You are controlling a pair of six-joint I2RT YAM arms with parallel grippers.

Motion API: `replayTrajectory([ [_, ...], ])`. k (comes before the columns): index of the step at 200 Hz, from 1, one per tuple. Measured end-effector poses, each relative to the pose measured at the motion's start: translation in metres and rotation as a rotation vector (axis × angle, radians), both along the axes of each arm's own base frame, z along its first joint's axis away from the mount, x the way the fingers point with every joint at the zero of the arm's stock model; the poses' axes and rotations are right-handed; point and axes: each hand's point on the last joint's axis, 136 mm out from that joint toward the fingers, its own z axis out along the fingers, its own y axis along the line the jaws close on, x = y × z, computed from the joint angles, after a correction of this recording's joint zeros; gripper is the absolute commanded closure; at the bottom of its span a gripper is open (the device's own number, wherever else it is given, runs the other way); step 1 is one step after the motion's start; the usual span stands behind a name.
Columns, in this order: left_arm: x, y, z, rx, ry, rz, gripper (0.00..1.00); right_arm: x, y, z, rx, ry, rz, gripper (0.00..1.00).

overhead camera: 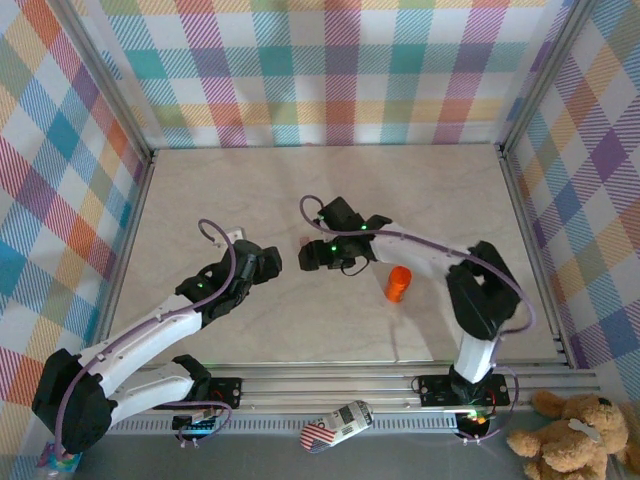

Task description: Sort the pills into containers

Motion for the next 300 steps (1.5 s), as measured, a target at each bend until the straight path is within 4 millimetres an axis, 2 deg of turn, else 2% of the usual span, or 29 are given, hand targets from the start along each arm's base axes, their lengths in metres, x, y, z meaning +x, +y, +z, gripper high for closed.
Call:
replayTrajectory([
  [26, -0.002, -0.006, -0.006, -0.012, 0.026, -0.024, 0.00, -0.001, -0.027, 0.042, 0.001, -0.112, -0.024, 0.27],
  [43, -0.003, -0.010, -0.008, -0.026, 0.039, -0.039, 0.00, -0.002, -0.059, 0.051, -0.033, -0.147, -0.071, 0.24],
  [84, -0.002, -0.022, -0.014, -0.046, 0.080, -0.077, 0.00, 0.000, -0.153, 0.038, -0.176, -0.142, -0.247, 0.19],
  [96, 0.000, -0.025, -0.017, -0.046, 0.096, -0.086, 0.00, -0.003, -0.171, 0.030, -0.219, -0.127, -0.276, 0.18],
  [110, 0.000, -0.028, -0.021, -0.046, 0.112, -0.089, 0.00, -0.009, -0.182, 0.020, -0.262, -0.107, -0.280, 0.18],
  [149, 0.001, -0.028, -0.023, -0.042, 0.118, -0.088, 0.00, -0.026, -0.198, -0.008, -0.346, -0.056, -0.259, 0.19],
  [191, 0.005, -0.031, -0.019, -0.055, 0.097, -0.090, 0.00, -0.035, -0.204, -0.023, -0.381, -0.028, -0.244, 0.22],
  [215, 0.004, -0.032, -0.019, -0.059, 0.099, -0.098, 0.00, -0.037, -0.204, -0.027, -0.386, -0.017, -0.238, 0.26],
  [256, 0.005, -0.035, -0.020, -0.067, 0.109, -0.106, 0.00, -0.036, -0.200, -0.030, -0.371, -0.009, -0.230, 0.39],
  [300, 0.003, -0.037, -0.021, -0.104, 0.123, -0.081, 0.00, -0.033, -0.198, -0.030, -0.358, -0.017, -0.230, 0.46],
])
